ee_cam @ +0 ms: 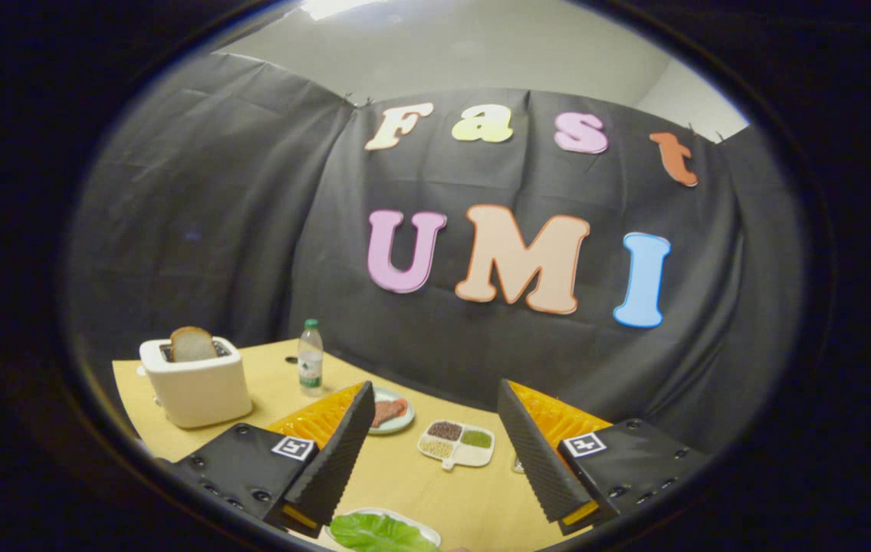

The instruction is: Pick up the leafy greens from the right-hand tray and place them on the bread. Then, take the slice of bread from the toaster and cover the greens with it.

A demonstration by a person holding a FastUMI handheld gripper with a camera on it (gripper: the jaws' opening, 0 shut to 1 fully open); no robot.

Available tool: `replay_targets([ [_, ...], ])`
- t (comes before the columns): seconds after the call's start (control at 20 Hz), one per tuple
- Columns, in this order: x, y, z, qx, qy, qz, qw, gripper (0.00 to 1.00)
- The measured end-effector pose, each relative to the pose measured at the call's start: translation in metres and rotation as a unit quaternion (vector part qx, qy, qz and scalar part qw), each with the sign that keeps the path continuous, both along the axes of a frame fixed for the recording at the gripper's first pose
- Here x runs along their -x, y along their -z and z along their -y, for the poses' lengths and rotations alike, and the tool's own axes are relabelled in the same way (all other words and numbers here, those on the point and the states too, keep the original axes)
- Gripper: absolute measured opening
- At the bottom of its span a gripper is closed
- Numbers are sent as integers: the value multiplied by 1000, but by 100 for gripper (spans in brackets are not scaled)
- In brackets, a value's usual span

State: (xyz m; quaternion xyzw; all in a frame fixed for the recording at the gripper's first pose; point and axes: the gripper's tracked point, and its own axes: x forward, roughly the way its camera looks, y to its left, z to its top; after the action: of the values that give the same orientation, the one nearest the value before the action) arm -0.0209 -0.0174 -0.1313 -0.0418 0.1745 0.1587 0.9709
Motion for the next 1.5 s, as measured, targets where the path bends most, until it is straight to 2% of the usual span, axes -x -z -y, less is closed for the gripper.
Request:
replay_targets([
  [0.25,26,65,2,30,-61,-91,994,100],
  [0.4,35,87,3,40,-90,-125,987,100],
  [0.6,54,121,0,48,-125,-181,974,100],
  [1.15,118,212,-7,89,-214,-324,917,100],
  [1.5,141,251,-2,113,-239,-382,885,100],
])
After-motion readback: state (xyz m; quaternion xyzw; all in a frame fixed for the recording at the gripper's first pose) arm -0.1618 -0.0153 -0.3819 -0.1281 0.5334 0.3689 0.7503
